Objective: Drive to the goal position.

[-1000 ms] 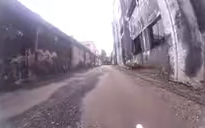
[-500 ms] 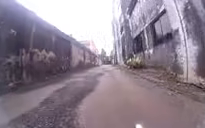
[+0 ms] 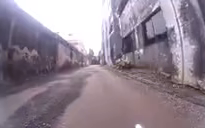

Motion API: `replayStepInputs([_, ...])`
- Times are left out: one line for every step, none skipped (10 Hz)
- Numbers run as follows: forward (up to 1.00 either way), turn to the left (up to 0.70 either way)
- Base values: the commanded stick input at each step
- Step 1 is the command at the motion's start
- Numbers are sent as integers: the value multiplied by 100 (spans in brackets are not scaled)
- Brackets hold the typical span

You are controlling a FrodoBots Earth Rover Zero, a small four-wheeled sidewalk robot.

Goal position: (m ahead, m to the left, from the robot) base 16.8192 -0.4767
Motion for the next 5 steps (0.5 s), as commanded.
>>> replayStepInputs([70, 0])
replayStepInputs([70, 0])
replayStepInputs([70, 0])
replayStepInputs([70, 0])
replayStepInputs([70, 0])
